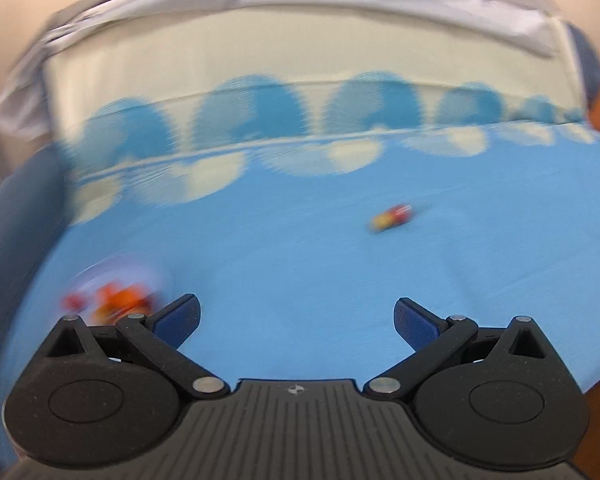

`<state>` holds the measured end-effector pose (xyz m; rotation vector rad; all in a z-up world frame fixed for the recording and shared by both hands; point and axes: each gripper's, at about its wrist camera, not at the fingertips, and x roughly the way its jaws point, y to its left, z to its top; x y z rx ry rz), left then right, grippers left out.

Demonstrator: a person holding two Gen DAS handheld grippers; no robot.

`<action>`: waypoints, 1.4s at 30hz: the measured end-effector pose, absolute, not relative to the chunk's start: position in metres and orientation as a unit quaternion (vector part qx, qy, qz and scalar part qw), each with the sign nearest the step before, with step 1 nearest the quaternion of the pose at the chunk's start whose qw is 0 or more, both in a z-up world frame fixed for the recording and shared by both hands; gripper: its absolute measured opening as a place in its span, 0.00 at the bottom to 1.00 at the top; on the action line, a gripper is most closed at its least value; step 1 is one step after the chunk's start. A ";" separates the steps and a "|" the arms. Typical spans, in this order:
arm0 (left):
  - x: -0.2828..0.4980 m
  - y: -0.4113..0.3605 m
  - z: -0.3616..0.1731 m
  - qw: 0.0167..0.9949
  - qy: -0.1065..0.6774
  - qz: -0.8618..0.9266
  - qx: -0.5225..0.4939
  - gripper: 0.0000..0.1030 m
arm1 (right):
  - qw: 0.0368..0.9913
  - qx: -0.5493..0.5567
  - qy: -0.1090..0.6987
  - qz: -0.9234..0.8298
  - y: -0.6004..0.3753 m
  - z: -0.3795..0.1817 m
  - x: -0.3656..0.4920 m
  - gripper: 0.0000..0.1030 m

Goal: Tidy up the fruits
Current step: 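Move both tools to the loose fruits on the bedspread, then grasp a yellow-green fruit with the left tool while the right tool grasps a red wrapped fruit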

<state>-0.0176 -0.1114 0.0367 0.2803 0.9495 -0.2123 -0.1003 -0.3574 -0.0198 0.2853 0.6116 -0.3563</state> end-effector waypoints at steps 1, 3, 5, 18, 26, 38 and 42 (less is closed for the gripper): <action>-0.011 -0.120 0.036 0.873 0.456 -0.104 0.134 1.00 | 0.926 0.136 0.292 -0.197 -0.377 -0.026 -0.092 0.99; 0.001 -0.139 0.033 0.871 0.459 -0.114 0.132 1.00 | 0.916 0.131 0.290 -0.244 -0.421 -0.044 -0.067 0.99; 0.014 -0.159 0.028 0.867 0.465 -0.125 0.130 1.00 | 0.902 0.125 0.298 -0.284 -0.461 -0.068 -0.038 0.99; 0.096 -0.274 -0.021 0.847 0.477 -0.150 0.179 1.00 | 0.900 0.105 0.329 -0.266 -0.545 -0.175 0.080 0.97; 0.137 -0.372 -0.051 0.842 0.451 -0.227 0.188 1.00 | 0.909 0.146 0.275 -0.278 -0.587 -0.168 0.058 0.33; 0.176 -0.523 -0.141 0.781 0.470 -0.345 0.222 0.99 | 0.883 0.163 0.268 -0.350 -0.630 -0.175 0.014 0.34; 0.180 -0.525 -0.150 0.774 0.481 -0.353 0.211 0.65 | 0.884 0.164 0.265 -0.348 -0.631 -0.177 0.015 0.35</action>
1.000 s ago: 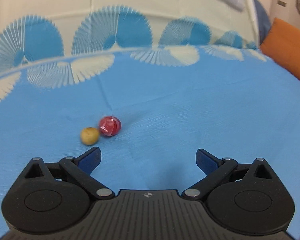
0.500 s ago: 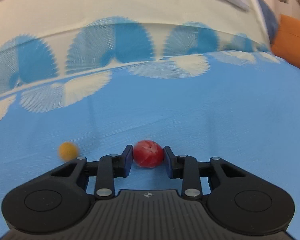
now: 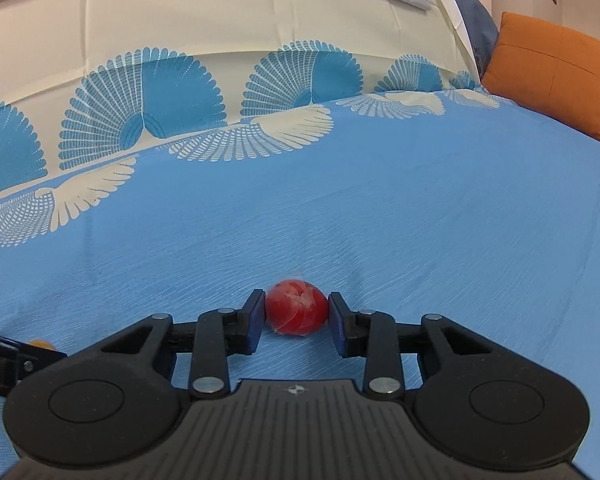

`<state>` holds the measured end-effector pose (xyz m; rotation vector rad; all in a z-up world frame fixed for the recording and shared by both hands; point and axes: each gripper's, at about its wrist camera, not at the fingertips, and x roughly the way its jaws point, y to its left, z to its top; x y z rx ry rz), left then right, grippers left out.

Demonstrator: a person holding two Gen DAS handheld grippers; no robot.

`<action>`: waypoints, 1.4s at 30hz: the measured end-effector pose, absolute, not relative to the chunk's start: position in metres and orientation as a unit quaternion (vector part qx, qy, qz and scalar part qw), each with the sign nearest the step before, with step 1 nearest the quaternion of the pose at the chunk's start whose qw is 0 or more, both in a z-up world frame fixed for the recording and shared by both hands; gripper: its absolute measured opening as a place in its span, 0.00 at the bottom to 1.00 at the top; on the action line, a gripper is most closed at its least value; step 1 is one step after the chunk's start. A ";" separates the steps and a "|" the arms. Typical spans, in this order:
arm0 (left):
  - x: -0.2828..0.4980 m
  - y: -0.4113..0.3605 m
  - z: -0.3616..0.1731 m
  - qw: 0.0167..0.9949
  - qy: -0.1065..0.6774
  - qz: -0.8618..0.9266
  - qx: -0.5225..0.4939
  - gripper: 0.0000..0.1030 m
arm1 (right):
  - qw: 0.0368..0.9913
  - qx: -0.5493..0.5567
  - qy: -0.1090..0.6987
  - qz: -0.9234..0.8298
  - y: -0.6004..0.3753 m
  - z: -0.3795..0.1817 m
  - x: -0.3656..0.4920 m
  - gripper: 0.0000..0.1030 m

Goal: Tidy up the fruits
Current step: 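Grasp a yellow-green fruit with the left tool while the right tool grasps a red wrapped fruit, then carry both fruits over the plate beside the other fruits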

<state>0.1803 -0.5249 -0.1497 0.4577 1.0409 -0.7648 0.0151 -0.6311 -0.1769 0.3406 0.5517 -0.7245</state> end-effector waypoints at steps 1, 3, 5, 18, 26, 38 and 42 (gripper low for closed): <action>0.178 -0.525 -0.149 0.781 0.467 -0.348 0.226 0.58 | 0.884 0.165 0.264 -0.348 -0.631 -0.177 0.015 0.35; 0.174 -0.522 -0.145 0.779 0.455 -0.362 0.235 0.27 | 0.885 0.165 0.263 -0.348 -0.630 -0.177 0.014 0.35; 0.175 -0.517 -0.139 0.776 0.467 -0.363 0.218 0.27 | 0.885 0.164 0.263 -0.349 -0.630 -0.176 0.014 0.34; 0.113 -0.435 -0.057 0.820 0.435 -0.285 0.239 0.27 | 0.907 0.181 0.201 -0.324 -0.581 -0.090 -0.026 0.34; 0.064 -0.326 0.012 0.845 0.430 -0.226 0.224 0.27 | 0.938 0.171 0.186 -0.238 -0.492 -0.017 -0.067 0.34; -0.018 -0.154 0.080 0.873 0.430 -0.154 0.171 0.27 | 0.971 0.086 0.199 -0.103 -0.335 0.048 -0.136 0.34; -0.048 -0.106 0.083 0.876 0.435 -0.138 0.157 0.27 | 0.977 0.046 0.199 -0.063 -0.288 0.059 -0.155 0.34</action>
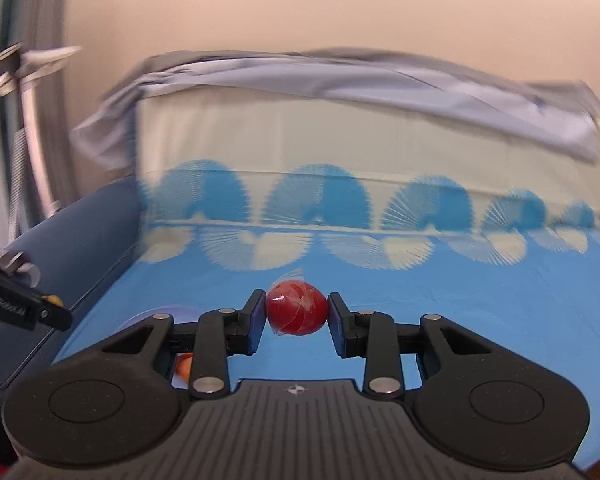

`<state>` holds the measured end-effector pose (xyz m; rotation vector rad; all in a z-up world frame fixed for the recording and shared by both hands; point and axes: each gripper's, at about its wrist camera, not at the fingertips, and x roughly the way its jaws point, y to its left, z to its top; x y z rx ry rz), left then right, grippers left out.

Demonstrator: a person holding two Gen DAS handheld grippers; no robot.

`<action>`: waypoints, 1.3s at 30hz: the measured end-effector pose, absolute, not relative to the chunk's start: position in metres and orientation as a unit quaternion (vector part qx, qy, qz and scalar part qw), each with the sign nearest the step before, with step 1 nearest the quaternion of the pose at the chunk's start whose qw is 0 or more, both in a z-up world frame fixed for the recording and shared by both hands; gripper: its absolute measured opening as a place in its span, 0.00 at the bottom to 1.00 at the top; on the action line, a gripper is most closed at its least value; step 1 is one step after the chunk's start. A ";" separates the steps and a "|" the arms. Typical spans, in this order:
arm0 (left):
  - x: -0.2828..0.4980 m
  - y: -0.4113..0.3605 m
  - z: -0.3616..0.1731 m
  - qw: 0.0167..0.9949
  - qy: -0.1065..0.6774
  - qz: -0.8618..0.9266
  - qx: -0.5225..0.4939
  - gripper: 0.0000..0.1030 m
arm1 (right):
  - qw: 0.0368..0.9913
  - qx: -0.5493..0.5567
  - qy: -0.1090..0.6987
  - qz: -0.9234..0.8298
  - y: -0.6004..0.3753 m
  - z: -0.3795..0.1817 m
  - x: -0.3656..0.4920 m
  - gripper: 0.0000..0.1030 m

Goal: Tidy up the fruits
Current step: 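Carry both fruits over the plate beside the other fruits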

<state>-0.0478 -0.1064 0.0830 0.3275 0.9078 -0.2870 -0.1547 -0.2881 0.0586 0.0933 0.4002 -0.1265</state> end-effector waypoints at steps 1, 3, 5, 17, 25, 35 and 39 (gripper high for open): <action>-0.053 -0.098 0.081 0.876 0.437 -0.134 0.154 0.27 | 0.978 0.037 0.199 -0.055 -0.278 0.061 -0.158 0.34; -0.066 -0.077 0.077 0.876 0.443 -0.127 0.144 0.27 | 0.977 0.045 0.208 -0.028 -0.261 0.063 -0.164 0.34; -0.078 -0.058 0.073 0.877 0.447 -0.115 0.134 0.27 | 0.973 0.059 0.225 -0.002 -0.248 0.063 -0.167 0.34; -0.119 -0.003 0.055 0.880 0.456 -0.082 0.104 0.27 | 0.954 0.056 0.285 0.069 -0.191 0.058 -0.196 0.34; -0.119 -0.004 0.058 0.885 0.448 -0.088 0.089 0.27 | 0.955 0.045 0.286 0.067 -0.187 0.059 -0.200 0.34; -0.109 -0.001 0.058 0.885 0.451 -0.083 0.080 0.27 | 0.951 0.041 0.298 0.067 -0.185 0.054 -0.193 0.34; -0.102 0.001 0.058 0.886 0.451 -0.080 0.074 0.27 | 0.950 0.038 0.303 0.067 -0.184 0.053 -0.189 0.34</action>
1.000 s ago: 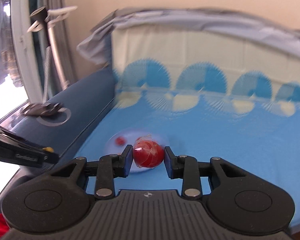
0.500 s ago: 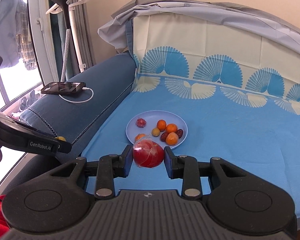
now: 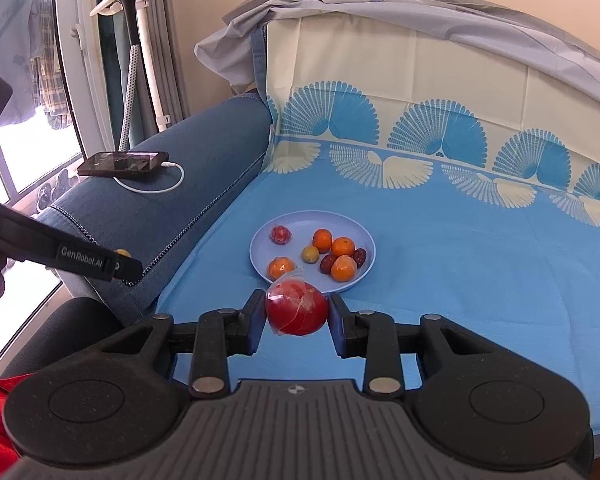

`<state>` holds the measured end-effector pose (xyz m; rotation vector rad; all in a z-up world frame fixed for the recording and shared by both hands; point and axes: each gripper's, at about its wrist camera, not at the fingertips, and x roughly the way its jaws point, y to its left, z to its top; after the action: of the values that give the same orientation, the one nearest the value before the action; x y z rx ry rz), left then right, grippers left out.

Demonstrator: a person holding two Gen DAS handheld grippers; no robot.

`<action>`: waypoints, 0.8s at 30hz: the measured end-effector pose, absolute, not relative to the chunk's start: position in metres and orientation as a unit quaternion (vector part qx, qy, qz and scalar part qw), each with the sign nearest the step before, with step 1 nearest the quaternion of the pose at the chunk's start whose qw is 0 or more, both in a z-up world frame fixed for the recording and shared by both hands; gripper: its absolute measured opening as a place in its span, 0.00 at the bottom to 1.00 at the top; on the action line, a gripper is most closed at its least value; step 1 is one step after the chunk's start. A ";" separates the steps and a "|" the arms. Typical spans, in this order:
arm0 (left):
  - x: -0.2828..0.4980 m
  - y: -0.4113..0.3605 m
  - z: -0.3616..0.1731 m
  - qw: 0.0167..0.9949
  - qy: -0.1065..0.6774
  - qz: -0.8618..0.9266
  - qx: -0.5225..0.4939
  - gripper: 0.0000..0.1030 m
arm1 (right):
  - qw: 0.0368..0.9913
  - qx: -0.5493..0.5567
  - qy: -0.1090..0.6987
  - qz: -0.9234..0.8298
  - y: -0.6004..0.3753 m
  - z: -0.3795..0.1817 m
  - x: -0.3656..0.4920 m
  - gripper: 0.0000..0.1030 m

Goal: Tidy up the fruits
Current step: 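Carry both fruits over the plate beside the other fruits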

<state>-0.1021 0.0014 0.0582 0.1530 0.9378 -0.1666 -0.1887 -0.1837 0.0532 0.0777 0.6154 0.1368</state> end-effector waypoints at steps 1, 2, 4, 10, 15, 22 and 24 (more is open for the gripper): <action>-0.101 0.002 0.058 0.886 0.451 -0.079 0.072 0.27 | 0.950 0.037 0.304 0.067 -0.183 0.053 -0.188 0.34; -0.099 0.002 0.058 0.886 0.451 -0.079 0.071 0.27 | 0.949 0.036 0.305 0.067 -0.182 0.052 -0.186 0.34; -0.095 0.003 0.058 0.886 0.452 -0.078 0.070 0.27 | 0.949 0.035 0.307 0.067 -0.182 0.051 -0.185 0.34; -0.083 0.004 0.056 0.885 0.455 -0.079 0.066 0.27 | 0.946 0.032 0.315 0.065 -0.179 0.047 -0.176 0.34; -0.066 0.002 0.056 0.885 0.454 -0.080 0.063 0.27 | 0.944 0.032 0.322 0.064 -0.180 0.043 -0.165 0.34; -0.028 -0.009 0.055 0.887 0.450 -0.081 0.063 0.27 | 0.944 0.041 0.322 0.060 -0.183 0.040 -0.131 0.34; -0.015 -0.014 0.054 0.887 0.450 -0.084 0.062 0.27 | 0.944 0.043 0.322 0.059 -0.185 0.038 -0.118 0.34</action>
<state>-0.0145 -0.0143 0.0539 0.1294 0.9346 -0.1740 -0.1176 -0.1851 0.0379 0.0881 0.6565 0.1197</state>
